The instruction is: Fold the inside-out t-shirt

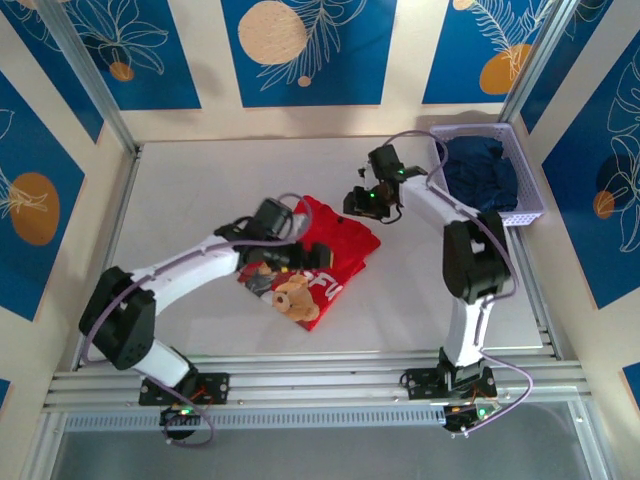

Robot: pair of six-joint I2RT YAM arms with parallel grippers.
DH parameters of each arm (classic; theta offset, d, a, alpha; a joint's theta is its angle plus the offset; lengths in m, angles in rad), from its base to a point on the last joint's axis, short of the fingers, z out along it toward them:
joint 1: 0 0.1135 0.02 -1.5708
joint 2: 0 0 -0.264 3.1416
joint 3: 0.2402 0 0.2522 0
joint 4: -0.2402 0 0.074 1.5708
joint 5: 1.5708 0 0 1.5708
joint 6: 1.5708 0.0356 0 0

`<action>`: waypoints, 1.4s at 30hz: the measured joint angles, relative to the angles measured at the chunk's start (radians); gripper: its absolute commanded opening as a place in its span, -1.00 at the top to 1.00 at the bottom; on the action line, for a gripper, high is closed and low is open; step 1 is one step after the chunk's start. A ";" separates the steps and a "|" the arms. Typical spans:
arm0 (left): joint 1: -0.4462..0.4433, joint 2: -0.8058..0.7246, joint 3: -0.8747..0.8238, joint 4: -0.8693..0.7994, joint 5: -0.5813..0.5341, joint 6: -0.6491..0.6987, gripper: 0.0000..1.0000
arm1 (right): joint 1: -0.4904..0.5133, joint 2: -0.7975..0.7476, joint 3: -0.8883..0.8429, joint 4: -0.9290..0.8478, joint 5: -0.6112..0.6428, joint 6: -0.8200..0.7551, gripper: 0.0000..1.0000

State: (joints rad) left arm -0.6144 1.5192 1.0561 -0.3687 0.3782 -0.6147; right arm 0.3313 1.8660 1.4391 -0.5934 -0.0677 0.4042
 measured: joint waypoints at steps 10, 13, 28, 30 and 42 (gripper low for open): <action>0.253 0.148 -0.083 -0.014 -0.022 0.061 -0.90 | 0.053 -0.030 -0.248 0.081 -0.091 0.097 0.11; 0.246 0.143 -0.137 0.008 -0.018 0.073 -0.90 | 0.045 0.058 -0.205 0.073 -0.095 0.097 0.11; 0.200 -0.035 -0.107 0.013 -0.111 0.061 -0.99 | -0.041 0.120 0.051 0.019 0.017 -0.057 -0.48; 0.255 0.039 -0.021 0.040 -0.118 0.087 -0.99 | -0.069 0.130 0.071 0.010 0.030 -0.063 -0.52; 0.302 0.560 0.468 -0.025 -0.116 0.296 -0.95 | -0.083 0.322 0.231 -0.018 -0.014 -0.062 -0.53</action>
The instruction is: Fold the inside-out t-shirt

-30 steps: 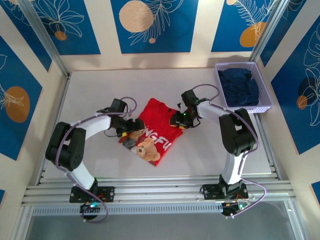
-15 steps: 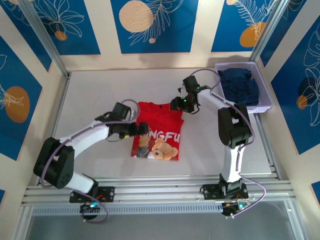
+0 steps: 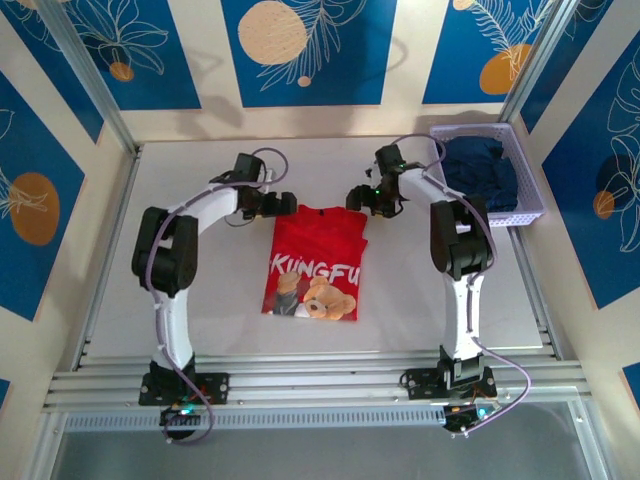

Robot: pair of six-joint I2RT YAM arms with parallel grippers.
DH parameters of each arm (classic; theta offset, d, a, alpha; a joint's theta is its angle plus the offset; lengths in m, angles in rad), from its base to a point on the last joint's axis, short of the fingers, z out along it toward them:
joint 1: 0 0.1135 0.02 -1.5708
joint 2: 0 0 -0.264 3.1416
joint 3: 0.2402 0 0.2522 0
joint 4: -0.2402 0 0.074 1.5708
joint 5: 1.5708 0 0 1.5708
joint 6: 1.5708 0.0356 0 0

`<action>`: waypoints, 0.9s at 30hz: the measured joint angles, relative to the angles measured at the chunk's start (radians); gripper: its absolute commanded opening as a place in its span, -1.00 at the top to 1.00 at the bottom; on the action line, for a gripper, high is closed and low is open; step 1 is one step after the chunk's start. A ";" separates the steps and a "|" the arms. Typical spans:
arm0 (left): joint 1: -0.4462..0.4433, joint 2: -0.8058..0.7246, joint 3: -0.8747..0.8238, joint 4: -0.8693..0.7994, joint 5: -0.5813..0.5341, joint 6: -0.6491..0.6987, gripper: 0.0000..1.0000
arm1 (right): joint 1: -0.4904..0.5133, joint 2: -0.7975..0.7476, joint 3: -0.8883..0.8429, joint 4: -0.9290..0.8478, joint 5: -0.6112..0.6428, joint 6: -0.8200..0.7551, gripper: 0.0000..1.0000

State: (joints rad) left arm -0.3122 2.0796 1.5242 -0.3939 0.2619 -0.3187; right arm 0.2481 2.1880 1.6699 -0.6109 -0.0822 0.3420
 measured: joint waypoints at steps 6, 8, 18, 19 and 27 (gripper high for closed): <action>-0.005 0.077 0.052 -0.018 0.067 0.044 -0.78 | 0.022 0.030 0.029 -0.007 -0.026 0.006 -0.48; -0.006 0.080 0.056 -0.015 0.097 0.053 -0.70 | 0.033 0.031 0.029 -0.003 -0.032 0.009 -0.44; -0.014 0.104 0.047 0.014 0.165 0.070 0.05 | 0.073 0.042 0.016 0.029 -0.087 0.042 0.11; -0.013 0.107 0.047 0.015 0.180 0.070 0.11 | 0.074 0.044 0.015 0.030 -0.088 0.045 0.18; -0.004 0.130 0.048 0.032 0.202 0.063 0.61 | 0.074 0.051 -0.007 0.084 -0.095 0.066 0.67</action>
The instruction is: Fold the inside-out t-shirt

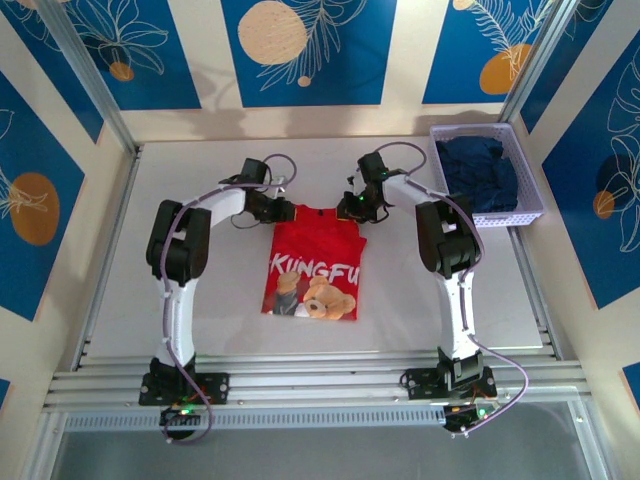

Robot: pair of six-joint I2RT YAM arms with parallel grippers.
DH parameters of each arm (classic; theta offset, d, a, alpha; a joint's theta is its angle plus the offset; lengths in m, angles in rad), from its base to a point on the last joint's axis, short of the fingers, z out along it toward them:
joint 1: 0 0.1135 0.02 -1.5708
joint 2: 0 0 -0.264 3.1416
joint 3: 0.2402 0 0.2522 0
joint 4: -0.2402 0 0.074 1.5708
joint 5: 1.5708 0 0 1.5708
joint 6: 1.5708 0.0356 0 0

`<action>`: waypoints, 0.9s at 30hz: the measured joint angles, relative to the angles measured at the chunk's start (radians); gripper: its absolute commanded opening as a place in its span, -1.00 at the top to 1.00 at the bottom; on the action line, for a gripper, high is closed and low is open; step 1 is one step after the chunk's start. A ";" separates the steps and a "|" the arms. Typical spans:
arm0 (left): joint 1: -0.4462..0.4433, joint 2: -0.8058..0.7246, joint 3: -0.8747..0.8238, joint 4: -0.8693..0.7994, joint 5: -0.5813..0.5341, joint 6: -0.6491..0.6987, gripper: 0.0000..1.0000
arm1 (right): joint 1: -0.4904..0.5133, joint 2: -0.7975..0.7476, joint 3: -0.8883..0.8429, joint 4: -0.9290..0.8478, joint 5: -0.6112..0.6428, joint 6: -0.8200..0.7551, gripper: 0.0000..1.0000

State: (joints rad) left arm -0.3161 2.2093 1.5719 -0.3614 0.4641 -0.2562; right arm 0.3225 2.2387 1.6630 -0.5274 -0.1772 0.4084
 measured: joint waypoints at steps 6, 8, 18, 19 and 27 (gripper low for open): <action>0.002 0.014 0.002 0.037 0.076 -0.028 1.00 | -0.007 0.005 -0.016 0.063 -0.033 0.018 0.97; 0.003 0.014 0.001 0.040 0.089 -0.030 1.00 | -0.016 -0.003 -0.038 0.092 -0.038 0.018 1.00; 0.055 -0.029 -0.066 0.146 0.141 -0.105 1.00 | -0.048 -0.138 -0.152 0.249 -0.094 0.018 1.00; 0.058 -0.036 -0.066 0.153 0.142 -0.112 1.00 | -0.048 -0.143 -0.152 0.266 -0.097 0.018 1.00; 0.059 -0.055 -0.066 0.205 0.142 -0.146 1.00 | -0.048 -0.148 -0.146 0.301 -0.112 0.017 1.00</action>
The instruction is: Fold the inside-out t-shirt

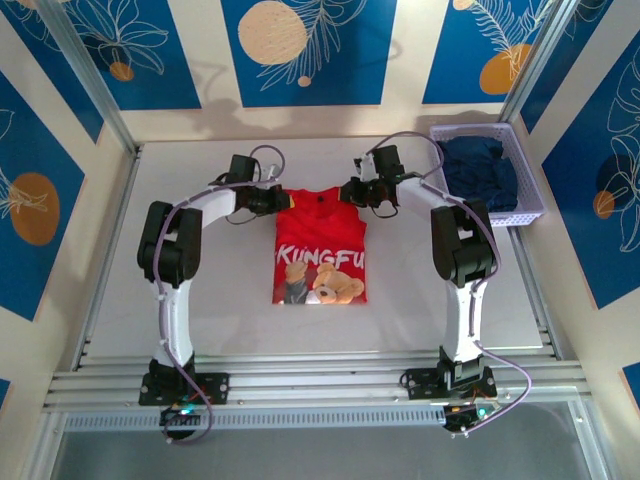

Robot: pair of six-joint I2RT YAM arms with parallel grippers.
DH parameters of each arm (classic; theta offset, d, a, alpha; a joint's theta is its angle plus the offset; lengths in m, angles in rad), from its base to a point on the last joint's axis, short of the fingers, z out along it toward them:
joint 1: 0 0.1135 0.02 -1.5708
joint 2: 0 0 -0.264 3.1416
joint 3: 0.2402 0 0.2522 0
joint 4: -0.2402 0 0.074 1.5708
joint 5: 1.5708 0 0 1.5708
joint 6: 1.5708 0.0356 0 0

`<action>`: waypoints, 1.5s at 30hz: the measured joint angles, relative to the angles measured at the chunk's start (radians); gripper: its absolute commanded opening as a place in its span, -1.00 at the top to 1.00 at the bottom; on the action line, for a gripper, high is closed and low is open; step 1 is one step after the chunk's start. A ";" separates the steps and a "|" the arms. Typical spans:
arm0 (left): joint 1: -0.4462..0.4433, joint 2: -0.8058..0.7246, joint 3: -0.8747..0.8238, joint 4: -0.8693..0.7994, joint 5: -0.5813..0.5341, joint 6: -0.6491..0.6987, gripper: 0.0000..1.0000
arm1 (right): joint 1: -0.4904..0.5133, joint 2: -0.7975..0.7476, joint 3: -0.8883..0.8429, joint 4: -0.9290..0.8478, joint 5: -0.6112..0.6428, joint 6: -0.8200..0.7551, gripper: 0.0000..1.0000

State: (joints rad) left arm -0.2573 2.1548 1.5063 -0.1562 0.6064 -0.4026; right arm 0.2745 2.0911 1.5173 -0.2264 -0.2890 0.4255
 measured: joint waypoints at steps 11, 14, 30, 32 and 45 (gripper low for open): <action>0.008 0.000 0.356 -0.120 -0.043 0.011 1.00 | -0.026 0.060 0.362 -0.113 0.004 -0.038 1.00; 0.013 0.005 0.544 -0.177 -0.059 0.024 1.00 | -0.039 0.085 0.525 -0.145 0.005 -0.053 1.00; 0.001 -0.202 0.039 -0.118 -0.037 0.028 1.00 | 0.011 -0.120 0.131 -0.126 -0.055 -0.116 1.00; -0.013 -0.282 -0.108 -0.093 -0.034 0.007 1.00 | 0.039 -0.203 -0.021 -0.124 -0.055 -0.116 1.00; -0.197 -0.695 -0.635 0.049 -0.138 -0.115 1.00 | 0.142 -0.485 -0.354 -0.172 -0.005 -0.110 1.00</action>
State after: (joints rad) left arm -0.4545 1.4601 0.8715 -0.1074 0.4679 -0.5179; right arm 0.4164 1.6058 1.1633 -0.3981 -0.2935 0.3157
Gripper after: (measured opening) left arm 0.046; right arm 0.110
